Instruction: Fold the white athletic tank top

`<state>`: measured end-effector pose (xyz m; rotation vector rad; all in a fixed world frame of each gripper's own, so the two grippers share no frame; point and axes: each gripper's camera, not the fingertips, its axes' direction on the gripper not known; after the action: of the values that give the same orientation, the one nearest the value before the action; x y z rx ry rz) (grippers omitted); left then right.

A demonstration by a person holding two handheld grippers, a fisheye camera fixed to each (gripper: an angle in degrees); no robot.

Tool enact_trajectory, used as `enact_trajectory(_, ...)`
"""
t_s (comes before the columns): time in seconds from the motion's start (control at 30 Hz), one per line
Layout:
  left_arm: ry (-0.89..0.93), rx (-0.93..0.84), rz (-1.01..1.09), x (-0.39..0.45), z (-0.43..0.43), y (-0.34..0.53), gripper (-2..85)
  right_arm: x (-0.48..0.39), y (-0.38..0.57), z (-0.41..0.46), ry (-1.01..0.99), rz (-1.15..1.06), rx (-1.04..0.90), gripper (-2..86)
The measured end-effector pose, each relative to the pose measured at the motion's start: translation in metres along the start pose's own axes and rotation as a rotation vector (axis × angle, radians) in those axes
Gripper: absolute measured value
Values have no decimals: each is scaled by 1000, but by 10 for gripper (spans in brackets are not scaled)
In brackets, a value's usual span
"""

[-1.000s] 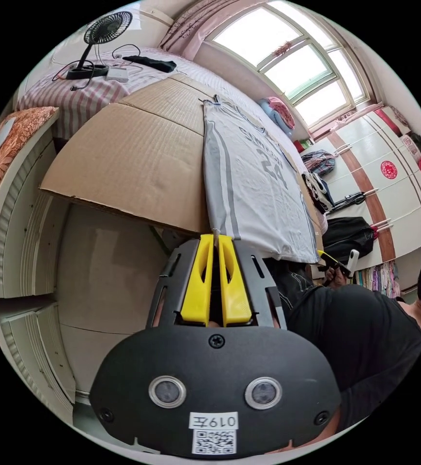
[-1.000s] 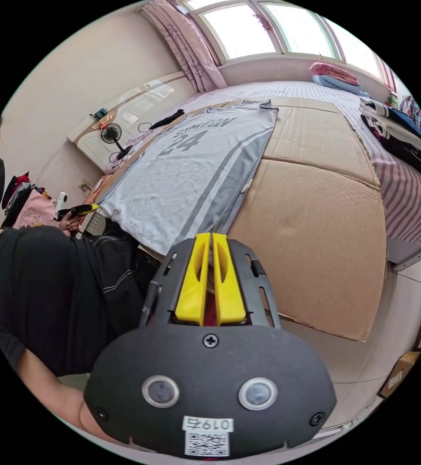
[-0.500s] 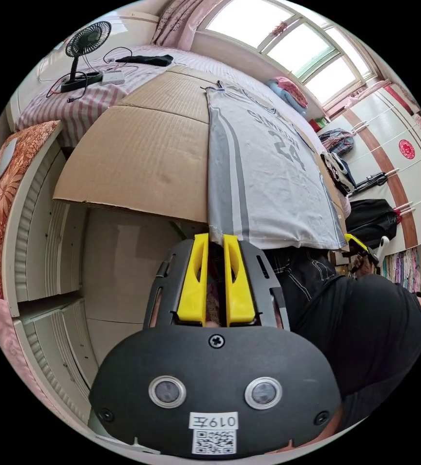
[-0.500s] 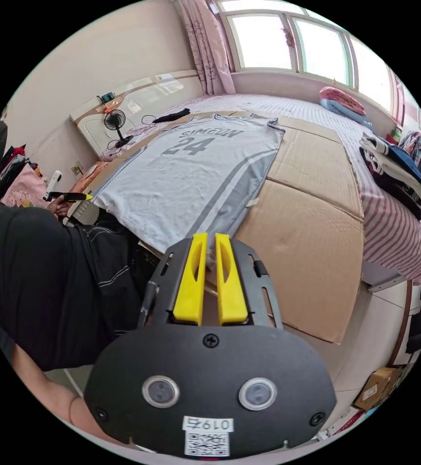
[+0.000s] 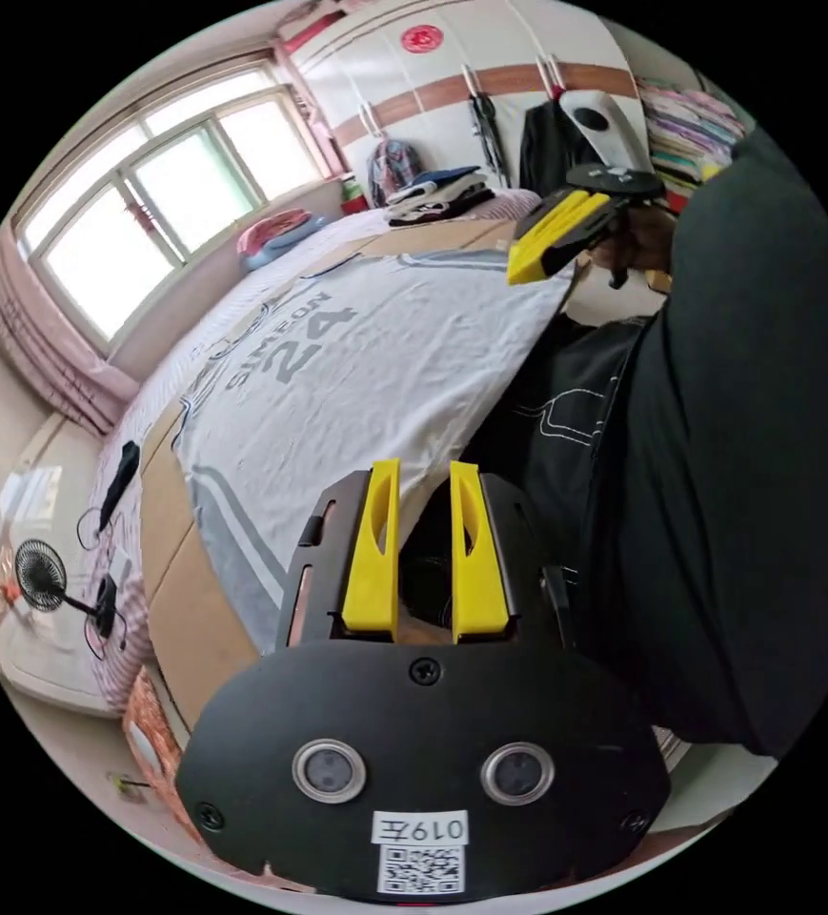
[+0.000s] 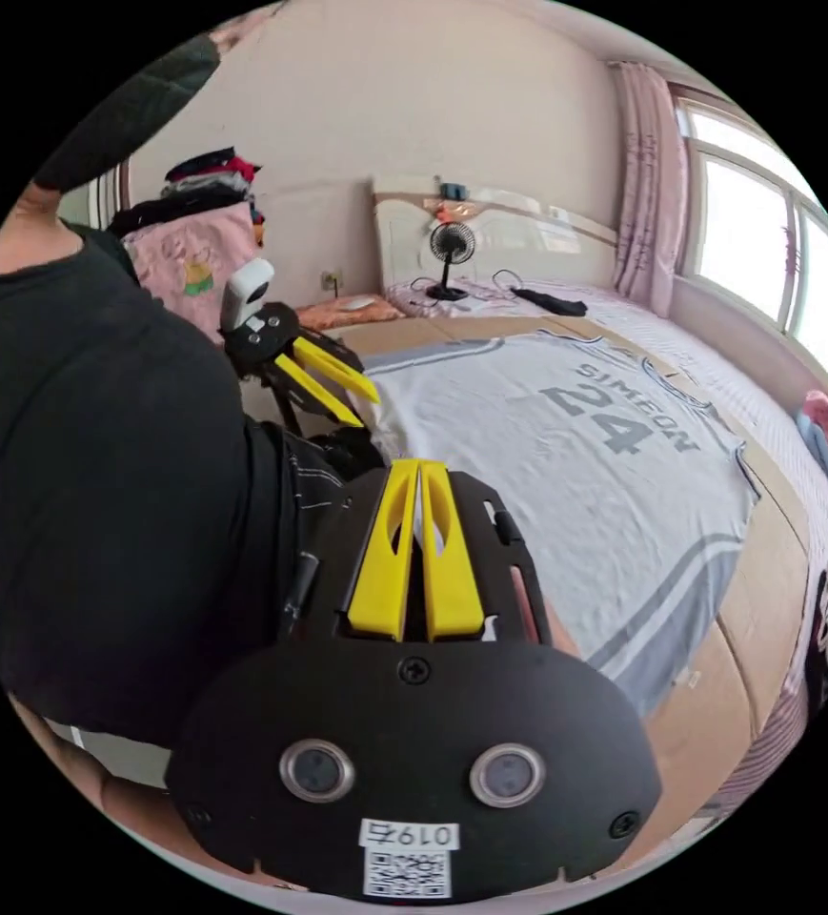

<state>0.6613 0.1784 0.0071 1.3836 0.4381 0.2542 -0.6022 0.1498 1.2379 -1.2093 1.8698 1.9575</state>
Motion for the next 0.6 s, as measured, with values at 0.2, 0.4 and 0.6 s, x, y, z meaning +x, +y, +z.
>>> enact_trajectory(0.2,-45,-65,284,38,16,-24,71,-24,-29,58,19,-165,-201,45)
enact_trajectory(0.4,-210,-107,374,55,26,-35,27,-31,-43,71,29,-212,-215,38)
enact_trajectory(0.6,32,-87,215,15,14,-47,15,-35,-58,80,-16,-270,-216,29)
